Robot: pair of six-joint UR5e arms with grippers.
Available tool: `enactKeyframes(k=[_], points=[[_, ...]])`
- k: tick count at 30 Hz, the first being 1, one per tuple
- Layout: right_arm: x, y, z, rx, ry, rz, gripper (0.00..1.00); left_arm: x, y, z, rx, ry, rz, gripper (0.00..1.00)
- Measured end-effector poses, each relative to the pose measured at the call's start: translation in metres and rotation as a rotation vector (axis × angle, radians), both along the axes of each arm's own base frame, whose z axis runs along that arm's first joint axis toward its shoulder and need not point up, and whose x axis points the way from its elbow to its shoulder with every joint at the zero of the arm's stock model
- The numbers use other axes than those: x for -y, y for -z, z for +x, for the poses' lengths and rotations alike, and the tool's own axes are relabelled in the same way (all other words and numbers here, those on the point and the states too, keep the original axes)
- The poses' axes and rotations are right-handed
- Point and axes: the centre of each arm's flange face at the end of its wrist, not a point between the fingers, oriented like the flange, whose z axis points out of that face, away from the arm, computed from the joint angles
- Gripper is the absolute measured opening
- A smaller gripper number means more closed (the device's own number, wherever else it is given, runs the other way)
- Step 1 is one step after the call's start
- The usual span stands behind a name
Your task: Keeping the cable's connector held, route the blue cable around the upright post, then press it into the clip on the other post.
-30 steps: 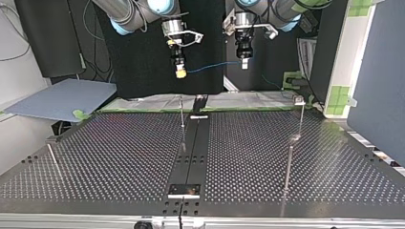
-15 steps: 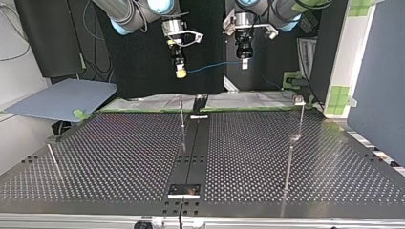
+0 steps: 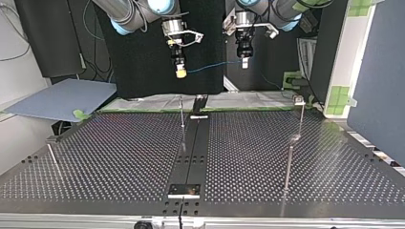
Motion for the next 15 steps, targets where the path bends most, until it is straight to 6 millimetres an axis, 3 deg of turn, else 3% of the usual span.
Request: enactKeyframes(k=[8,15], points=[[-0.005,0.006,0.005,-0.025,0.0,0.006,0.0,0.0,0.0,0.0,0.0,0.0,0.0,0.0],[-0.023,0.045,0.0,-0.134,0.035,0.082,0.0,0.0,0.0,0.0,0.0,0.0,0.0,0.0]])
